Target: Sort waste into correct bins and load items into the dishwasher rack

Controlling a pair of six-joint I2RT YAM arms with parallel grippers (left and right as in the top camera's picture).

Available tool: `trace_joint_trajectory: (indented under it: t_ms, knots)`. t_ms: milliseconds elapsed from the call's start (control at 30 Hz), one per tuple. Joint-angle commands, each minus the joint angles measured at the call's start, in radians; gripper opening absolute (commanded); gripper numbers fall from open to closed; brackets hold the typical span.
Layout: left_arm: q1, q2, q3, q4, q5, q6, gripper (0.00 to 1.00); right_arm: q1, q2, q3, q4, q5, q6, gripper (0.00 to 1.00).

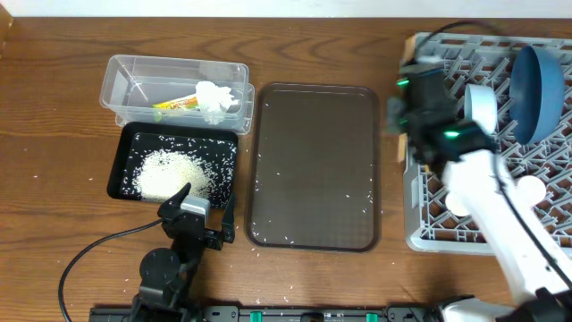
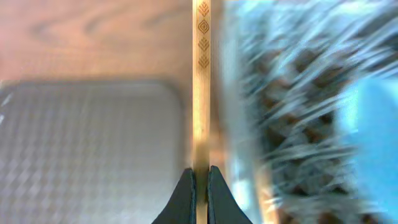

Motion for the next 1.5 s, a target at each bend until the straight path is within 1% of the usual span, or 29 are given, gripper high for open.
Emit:
trace_joint_trajectory:
  t_ms: [0,133,233,267,333,367,400,433,533,700,767,800,967,1100,1167,1300,1467]
  knots:
    - [0.005,-0.006,-0.025,-0.007,-0.011,-0.005,0.91,-0.087,0.038,-0.006,0.0,0.011,-0.138,0.01]
    - [0.005,-0.006,-0.025,-0.007,-0.011,-0.005,0.9,-0.145,0.111,-0.006,0.048,-0.028,-0.249,0.01]
    - [0.005,-0.006,-0.025,-0.007,-0.011,-0.005,0.91,-0.161,0.168,-0.006,0.078,-0.029,-0.267,0.01]
    - [0.005,-0.006,-0.025,-0.007,-0.011,-0.005,0.91,-0.164,0.182,-0.006,0.081,-0.029,-0.267,0.06]
    - [0.005,-0.006,-0.025,-0.007,-0.011,-0.005,0.9,-0.164,0.19,-0.006,0.084,-0.029,-0.267,0.39]
    - [0.005,-0.006,-0.025,-0.007,-0.011,-0.005,0.91,-0.161,0.185,-0.004,0.082,-0.03,-0.267,0.52]
    - [0.005,-0.006,-0.025,-0.007,-0.011,-0.005,0.91,-0.155,0.172,-0.001,0.076,-0.032,-0.266,0.58]
    - [0.005,-0.006,-0.025,-0.007,-0.011,-0.005,0.9,-0.144,0.15,0.003,0.066,-0.034,-0.259,0.62]
    - [0.005,-0.006,-0.025,-0.007,-0.011,-0.005,0.9,-0.103,0.063,0.014,0.026,-0.048,-0.23,0.64]
    - [0.005,-0.006,-0.025,-0.007,-0.011,-0.005,0.91,0.024,-0.182,0.015,-0.088,-0.148,-0.201,0.7]
    - [0.005,-0.006,-0.025,-0.007,-0.011,-0.005,0.9,0.083,-0.271,0.015,-0.125,-0.169,-0.187,0.83]
    - [0.005,-0.006,-0.025,-0.007,-0.011,-0.005,0.91,0.114,-0.312,0.015,-0.143,-0.173,-0.172,0.99]
    - [0.005,-0.006,-0.025,-0.007,-0.011,-0.005,0.91,0.263,-0.497,0.015,-0.217,-0.204,-0.15,0.99]
    - [0.005,-0.006,-0.025,-0.007,-0.011,-0.005,0.91,0.324,-0.586,0.015,-0.25,-0.299,-0.15,0.99]
    - [0.005,-0.006,-0.025,-0.007,-0.011,-0.005,0.91,0.333,-0.624,0.015,-0.313,-0.302,-0.151,0.99]
    - [0.005,-0.006,-0.025,-0.007,-0.011,-0.005,0.91,0.333,-0.679,0.015,-0.426,-0.235,-0.177,0.99]
    - [0.005,-0.006,-0.025,-0.007,-0.011,-0.005,0.9,0.334,-0.699,0.014,-0.448,-0.134,-0.177,0.99]
